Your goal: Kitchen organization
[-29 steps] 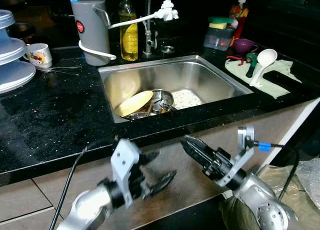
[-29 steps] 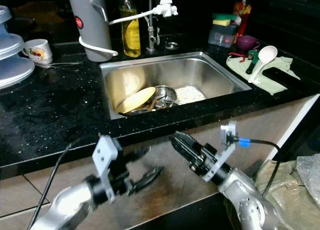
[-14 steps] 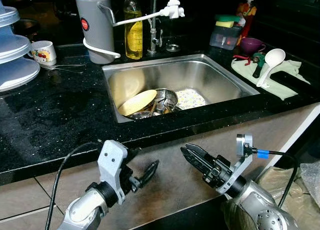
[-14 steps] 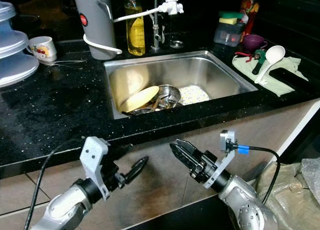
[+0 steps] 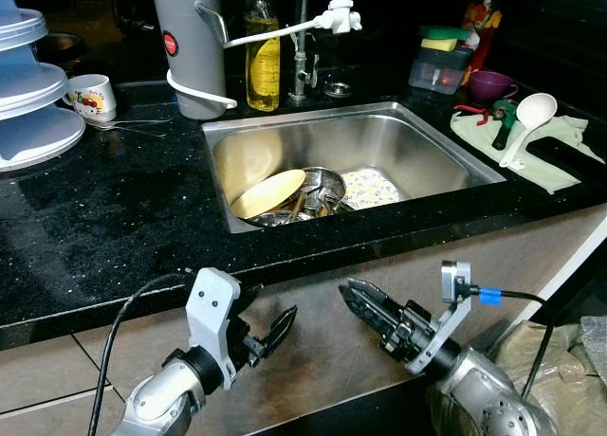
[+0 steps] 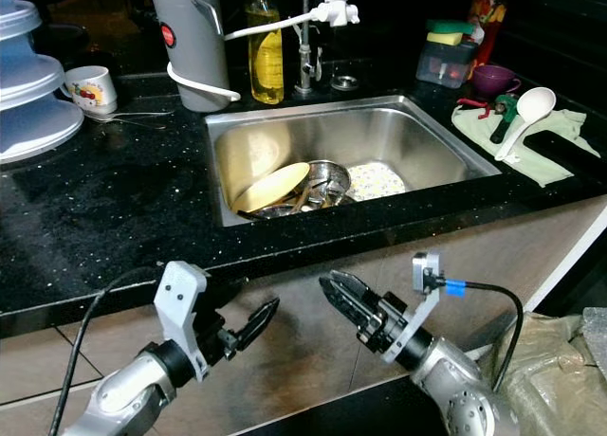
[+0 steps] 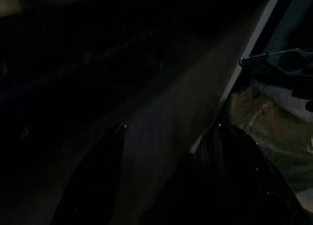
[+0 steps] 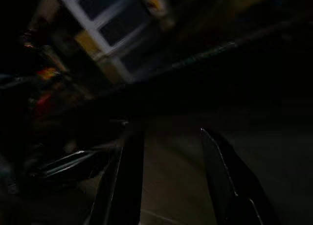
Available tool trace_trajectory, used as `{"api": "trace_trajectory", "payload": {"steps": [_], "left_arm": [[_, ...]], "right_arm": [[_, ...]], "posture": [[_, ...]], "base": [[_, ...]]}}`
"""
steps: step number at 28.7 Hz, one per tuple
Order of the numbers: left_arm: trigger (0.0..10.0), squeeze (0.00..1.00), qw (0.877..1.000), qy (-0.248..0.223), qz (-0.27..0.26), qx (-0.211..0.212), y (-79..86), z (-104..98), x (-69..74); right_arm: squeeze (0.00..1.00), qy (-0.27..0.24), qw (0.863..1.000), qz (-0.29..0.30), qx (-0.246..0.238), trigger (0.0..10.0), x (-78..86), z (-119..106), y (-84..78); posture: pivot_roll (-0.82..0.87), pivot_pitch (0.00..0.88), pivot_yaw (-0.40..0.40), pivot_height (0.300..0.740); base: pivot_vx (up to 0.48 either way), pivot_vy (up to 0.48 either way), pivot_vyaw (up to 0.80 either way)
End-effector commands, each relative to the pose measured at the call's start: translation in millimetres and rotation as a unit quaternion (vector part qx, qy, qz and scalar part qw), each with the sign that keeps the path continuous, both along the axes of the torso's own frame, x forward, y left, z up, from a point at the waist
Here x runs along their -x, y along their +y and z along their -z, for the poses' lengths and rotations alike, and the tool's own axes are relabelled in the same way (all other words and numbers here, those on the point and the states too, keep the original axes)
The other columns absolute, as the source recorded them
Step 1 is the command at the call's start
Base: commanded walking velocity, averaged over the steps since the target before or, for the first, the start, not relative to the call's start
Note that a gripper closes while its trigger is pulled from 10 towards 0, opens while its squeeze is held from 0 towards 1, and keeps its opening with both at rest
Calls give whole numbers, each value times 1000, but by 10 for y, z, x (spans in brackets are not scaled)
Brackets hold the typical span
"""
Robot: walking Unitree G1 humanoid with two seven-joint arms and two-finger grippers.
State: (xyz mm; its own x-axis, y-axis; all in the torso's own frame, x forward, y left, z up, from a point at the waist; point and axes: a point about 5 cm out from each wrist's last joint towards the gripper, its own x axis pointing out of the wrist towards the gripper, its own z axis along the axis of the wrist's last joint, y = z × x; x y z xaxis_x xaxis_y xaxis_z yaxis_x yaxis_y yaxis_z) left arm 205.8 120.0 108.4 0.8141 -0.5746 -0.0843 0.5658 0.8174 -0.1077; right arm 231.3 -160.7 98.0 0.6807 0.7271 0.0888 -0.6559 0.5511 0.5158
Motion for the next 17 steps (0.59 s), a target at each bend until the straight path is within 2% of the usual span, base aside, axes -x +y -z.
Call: {"api": "trace_trajectory", "payload": {"steps": [1,4,6,11,14,17], "left_arm": [[10000,0,1000,13,-13,-3,44,23,48],[10000,0,997,34,-59,18,127,67,63],[10000,0,996,40,-81,16,161,75,62],[10000,0,994,54,-96,-4,177,95,112],[10000,0,993,59,-101,-4,177,103,136],[10000,0,992,74,-105,11,156,110,187]], "right_arm": [[0,-11,999,24,25,10000,1,-23,4],[0,-10,999,32,35,10000,99,-10,23],[0,-6,999,33,15,10000,182,-6,33],[0,-2,998,62,4,10000,206,-4,-4],[0,1,997,72,8,10000,217,3,-15],[0,6,996,90,22,10000,319,4,-13]], "posture": [[-75,0,-23,740],[-83,0,-26,740],[-88,0,-23,740],[-90,0,-30,740],[-96,0,-35,740],[-125,0,-33,740]], "base": [[0,0,0],[0,0,0],[0,0,0],[0,0,0],[0,0,0],[0,0,0]]}}
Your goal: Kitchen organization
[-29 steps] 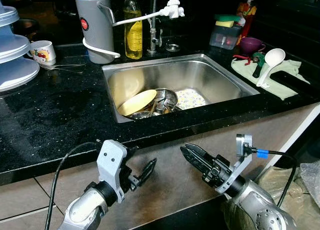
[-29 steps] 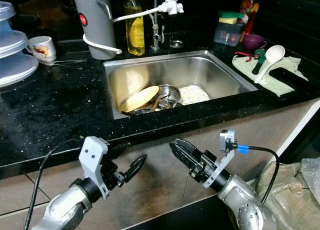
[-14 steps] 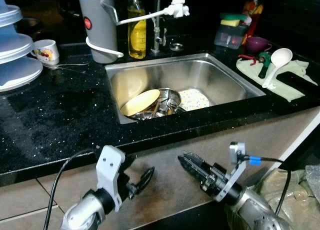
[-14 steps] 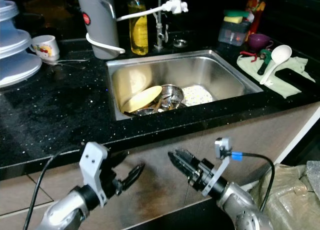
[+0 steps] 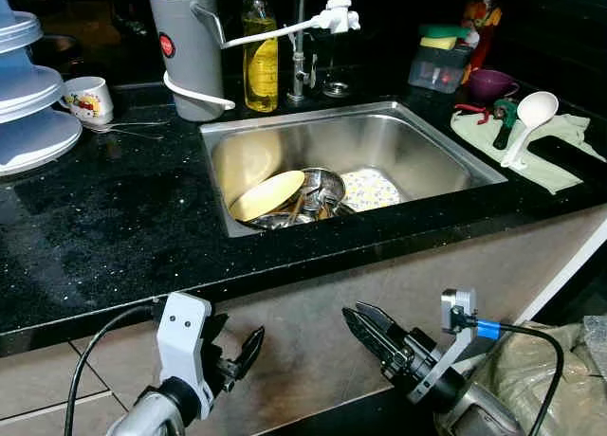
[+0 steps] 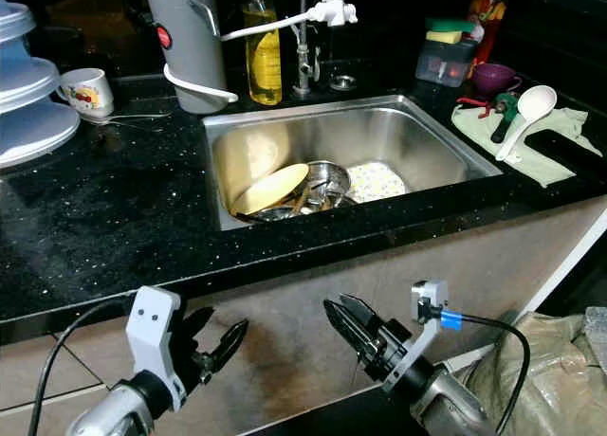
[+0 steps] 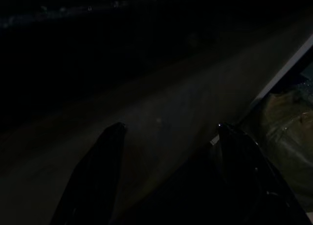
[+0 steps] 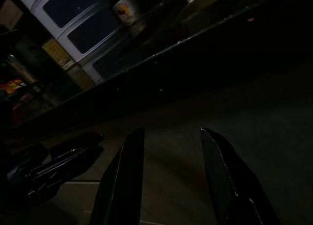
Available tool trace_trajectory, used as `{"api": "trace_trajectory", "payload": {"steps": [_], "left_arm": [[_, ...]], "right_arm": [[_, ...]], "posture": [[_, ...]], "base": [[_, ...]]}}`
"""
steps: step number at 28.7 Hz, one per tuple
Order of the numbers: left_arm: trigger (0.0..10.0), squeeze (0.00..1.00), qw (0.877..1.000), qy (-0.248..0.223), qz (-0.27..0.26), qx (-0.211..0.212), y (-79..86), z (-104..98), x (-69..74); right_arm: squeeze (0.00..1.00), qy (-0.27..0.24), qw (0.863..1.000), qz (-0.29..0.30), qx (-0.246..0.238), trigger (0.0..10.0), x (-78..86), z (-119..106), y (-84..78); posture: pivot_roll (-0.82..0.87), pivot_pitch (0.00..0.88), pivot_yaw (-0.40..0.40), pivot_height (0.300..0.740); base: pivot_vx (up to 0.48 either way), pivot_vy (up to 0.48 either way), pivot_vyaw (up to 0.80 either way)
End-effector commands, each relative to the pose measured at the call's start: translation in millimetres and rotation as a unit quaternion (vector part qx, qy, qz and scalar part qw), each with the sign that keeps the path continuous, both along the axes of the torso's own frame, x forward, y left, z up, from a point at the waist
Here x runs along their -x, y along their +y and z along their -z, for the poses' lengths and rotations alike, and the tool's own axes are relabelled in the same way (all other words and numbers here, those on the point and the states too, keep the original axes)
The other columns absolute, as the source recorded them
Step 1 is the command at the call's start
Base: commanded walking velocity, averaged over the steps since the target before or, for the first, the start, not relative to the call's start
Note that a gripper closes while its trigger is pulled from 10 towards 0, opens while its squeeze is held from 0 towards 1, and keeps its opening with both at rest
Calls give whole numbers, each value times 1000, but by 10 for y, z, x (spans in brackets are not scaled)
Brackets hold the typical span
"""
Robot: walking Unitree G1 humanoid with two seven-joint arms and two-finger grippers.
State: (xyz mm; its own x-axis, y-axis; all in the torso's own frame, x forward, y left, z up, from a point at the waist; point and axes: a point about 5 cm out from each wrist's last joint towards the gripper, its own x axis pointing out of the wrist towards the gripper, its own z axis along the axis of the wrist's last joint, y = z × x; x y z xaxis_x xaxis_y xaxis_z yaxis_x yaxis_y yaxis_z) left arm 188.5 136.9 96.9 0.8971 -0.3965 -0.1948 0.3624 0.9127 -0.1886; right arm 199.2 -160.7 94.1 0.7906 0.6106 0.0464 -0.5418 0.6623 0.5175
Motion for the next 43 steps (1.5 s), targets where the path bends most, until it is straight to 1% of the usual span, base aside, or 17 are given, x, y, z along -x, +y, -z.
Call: {"api": "trace_trajectory", "payload": {"steps": [1,7,9,12,14,23,27,35,43], "left_arm": [[10000,0,1000,9,17,15,-54,-20,39],[10000,0,999,12,41,21,-92,-42,52],[10000,0,999,2,42,11,-83,-42,41],[10000,0,999,-5,42,8,-84,-48,37],[10000,0,999,-18,44,2,-93,-59,21],[10000,0,998,-5,61,15,-110,1,-7],[10000,0,996,3,82,32,-149,28,-20],[10000,0,995,-4,89,35,-142,17,-41],[10000,0,995,-4,98,33,-129,13,-51]], "right_arm": [[0,-5,1000,14,10,10000,34,-38,-12],[0,-4,999,32,4,10000,17,-44,-20],[0,-3,999,41,-1,10000,2,-40,-24],[0,-3,999,43,-1,10000,-2,-42,-29],[0,1,999,48,-1,10000,-1,-34,-37],[0,11,999,41,-4,10000,-24,18,-19],[0,13,999,33,-8,10000,-45,40,-13],[0,11,999,32,-19,10000,-61,29,1],[0,7,999,32,-18,10000,-67,20,25]], "posture": [[-124,0,-34,740],[-128,0,-23,740],[-132,0,-17,740],[-131,0,-17,740],[-126,0,-12,740],[-129,0,-12,740],[-127,0,-17,740],[-122,0,-15,740],[-121,0,-4,740]], "base": [[0,0,0],[0,0,0],[0,0,0],[0,0,0],[0,0,0],[0,0,0],[0,0,0],[0,0,0],[0,0,0]]}}
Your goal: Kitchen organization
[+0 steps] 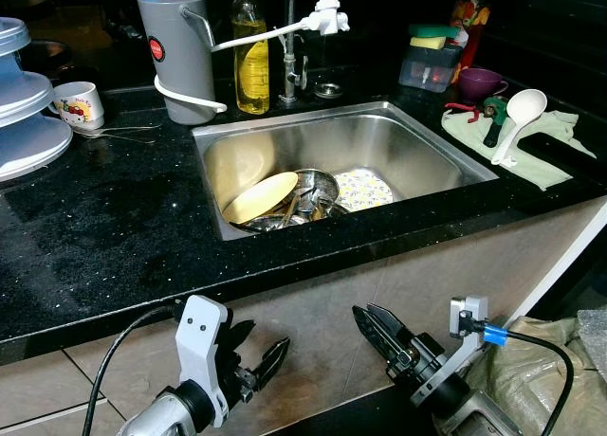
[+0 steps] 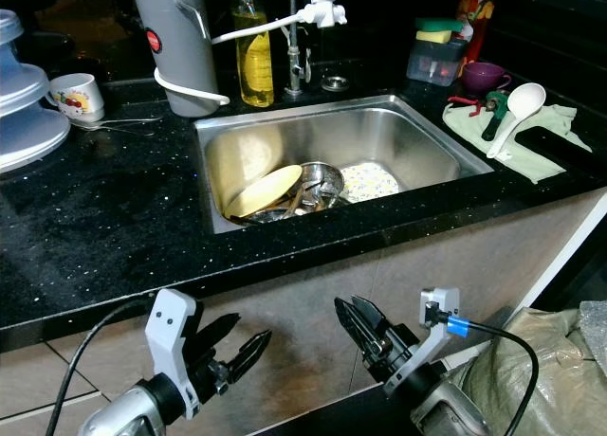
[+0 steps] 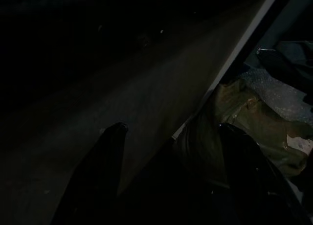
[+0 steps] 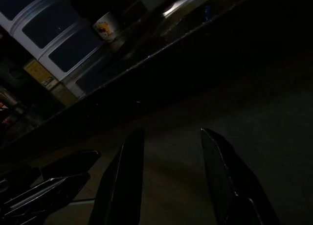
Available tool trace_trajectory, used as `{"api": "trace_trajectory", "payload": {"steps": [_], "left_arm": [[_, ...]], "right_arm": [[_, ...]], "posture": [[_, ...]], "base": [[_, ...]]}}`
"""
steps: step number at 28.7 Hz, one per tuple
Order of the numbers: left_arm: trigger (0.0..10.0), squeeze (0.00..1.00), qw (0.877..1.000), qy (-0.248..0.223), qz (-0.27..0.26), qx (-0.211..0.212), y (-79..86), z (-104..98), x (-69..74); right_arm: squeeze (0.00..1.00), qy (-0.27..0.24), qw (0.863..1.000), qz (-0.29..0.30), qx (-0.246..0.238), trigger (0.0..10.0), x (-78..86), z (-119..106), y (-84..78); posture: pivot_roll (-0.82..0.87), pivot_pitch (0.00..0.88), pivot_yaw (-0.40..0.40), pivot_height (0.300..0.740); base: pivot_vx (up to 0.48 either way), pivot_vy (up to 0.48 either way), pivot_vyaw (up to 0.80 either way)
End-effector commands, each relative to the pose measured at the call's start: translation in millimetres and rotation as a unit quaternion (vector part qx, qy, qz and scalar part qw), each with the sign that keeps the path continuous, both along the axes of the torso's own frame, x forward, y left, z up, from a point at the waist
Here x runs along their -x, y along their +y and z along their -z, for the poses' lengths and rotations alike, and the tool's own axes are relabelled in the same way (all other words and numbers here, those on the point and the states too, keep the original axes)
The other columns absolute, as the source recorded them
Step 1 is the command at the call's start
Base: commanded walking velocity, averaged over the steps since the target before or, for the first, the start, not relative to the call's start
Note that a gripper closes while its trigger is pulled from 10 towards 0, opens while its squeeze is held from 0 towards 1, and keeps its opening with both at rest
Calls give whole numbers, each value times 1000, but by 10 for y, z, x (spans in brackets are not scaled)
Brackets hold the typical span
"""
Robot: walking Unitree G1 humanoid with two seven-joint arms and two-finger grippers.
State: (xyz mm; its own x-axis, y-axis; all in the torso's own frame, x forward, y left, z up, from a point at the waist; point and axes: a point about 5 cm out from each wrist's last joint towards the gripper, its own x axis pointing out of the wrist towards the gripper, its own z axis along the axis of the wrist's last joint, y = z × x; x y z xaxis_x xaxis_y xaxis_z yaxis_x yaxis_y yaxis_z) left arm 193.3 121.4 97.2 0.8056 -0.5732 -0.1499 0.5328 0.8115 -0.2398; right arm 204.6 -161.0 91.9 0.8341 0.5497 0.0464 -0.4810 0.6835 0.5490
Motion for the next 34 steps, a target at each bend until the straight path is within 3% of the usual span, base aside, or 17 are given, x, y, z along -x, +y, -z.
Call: {"api": "trace_trajectory", "payload": {"steps": [1,34], "left_arm": [[10000,0,1000,3,5,-2,24,14,-8],[10000,0,1000,-2,21,-3,24,-12,-46]], "right_arm": [[0,-5,1000,-5,-3,10000,-17,-5,30],[0,-11,1000,-11,-13,10000,-48,-30,51]], "posture": [[-118,0,-1,740],[-117,0,11,740]], "base": [[0,0,0],[0,0,0]]}}
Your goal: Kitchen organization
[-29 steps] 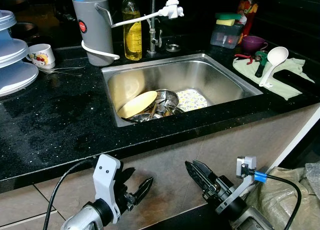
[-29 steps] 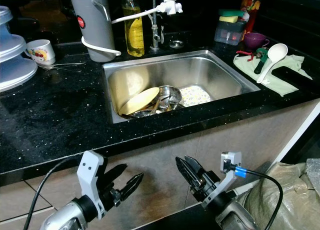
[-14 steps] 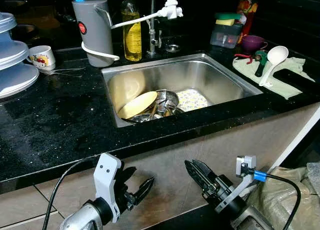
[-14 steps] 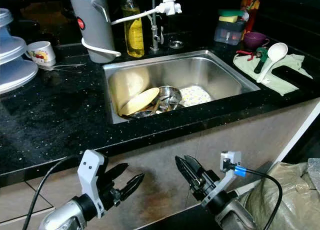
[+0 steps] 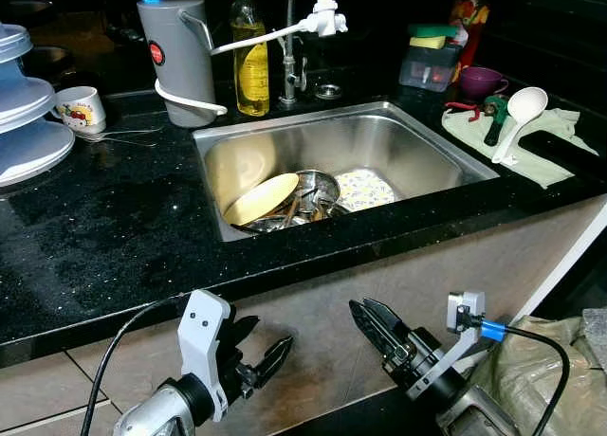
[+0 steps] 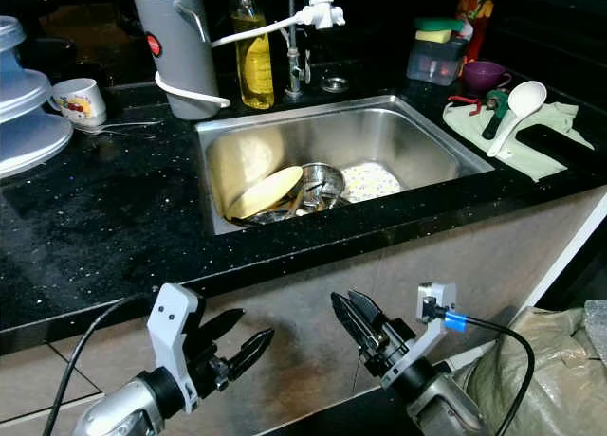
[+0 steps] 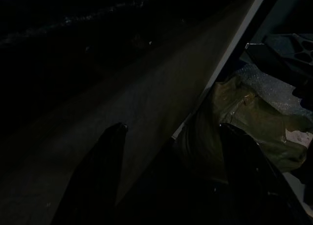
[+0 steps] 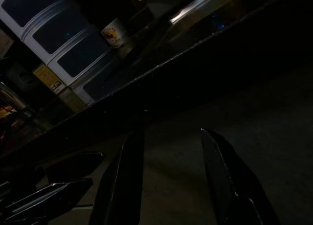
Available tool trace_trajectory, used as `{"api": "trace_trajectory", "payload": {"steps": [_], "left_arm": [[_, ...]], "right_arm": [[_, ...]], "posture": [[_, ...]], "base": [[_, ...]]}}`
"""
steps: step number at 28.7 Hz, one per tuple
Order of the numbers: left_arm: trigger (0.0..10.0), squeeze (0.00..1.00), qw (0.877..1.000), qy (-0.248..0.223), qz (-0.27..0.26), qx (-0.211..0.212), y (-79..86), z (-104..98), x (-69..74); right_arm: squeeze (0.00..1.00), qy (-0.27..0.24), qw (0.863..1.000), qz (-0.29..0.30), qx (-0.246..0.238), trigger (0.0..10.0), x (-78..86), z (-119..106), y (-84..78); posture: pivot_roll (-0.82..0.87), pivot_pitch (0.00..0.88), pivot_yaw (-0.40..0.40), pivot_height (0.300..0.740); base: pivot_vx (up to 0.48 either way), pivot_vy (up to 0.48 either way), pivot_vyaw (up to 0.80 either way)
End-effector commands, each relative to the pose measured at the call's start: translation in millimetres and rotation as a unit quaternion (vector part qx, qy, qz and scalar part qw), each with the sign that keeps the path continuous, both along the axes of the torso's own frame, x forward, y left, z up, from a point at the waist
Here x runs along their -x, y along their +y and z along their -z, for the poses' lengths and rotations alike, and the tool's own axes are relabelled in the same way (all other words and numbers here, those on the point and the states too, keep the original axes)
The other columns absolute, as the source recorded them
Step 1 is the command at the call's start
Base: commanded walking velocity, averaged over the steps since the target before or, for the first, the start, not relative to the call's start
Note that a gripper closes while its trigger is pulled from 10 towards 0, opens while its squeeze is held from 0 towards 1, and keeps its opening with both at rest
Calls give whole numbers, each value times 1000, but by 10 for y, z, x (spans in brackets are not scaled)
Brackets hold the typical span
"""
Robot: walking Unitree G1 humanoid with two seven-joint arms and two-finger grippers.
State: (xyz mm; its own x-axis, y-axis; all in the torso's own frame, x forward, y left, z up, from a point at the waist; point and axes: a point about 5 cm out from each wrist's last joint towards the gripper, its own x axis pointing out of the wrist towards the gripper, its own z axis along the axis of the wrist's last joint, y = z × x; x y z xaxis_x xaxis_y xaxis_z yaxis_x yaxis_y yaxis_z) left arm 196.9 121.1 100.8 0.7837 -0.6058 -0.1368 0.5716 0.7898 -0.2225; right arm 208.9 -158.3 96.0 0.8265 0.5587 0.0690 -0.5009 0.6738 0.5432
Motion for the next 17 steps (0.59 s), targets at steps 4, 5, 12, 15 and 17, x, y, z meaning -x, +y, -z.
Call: {"api": "trace_trajectory", "payload": {"steps": [4,5,12,15,17], "left_arm": [[10000,0,1000,10,2,0,23,24,-14],[10000,0,1000,10,2,0,23,24,-14],[10000,0,1000,9,3,1,14,24,-17],[10000,0,1000,10,2,1,13,29,-18],[10000,0,1000,10,3,1,11,31,-19]], "right_arm": [[0,-1,1000,-3,-10,10000,-10,3,23],[0,-1,1000,-3,-10,10000,-10,3,23],[0,-1,1000,-5,-9,10000,-9,2,16],[0,0,1000,-7,-10,10000,-10,7,16],[0,0,1000,-7,-10,10000,-11,9,16]], "posture": [[-122,0,10,740],[-122,0,10,740],[-123,0,9,740],[-121,0,7,740],[-121,0,6,740]], "base": [[0,0,0],[0,0,0],[0,0,0],[0,0,0],[0,0,0]]}}
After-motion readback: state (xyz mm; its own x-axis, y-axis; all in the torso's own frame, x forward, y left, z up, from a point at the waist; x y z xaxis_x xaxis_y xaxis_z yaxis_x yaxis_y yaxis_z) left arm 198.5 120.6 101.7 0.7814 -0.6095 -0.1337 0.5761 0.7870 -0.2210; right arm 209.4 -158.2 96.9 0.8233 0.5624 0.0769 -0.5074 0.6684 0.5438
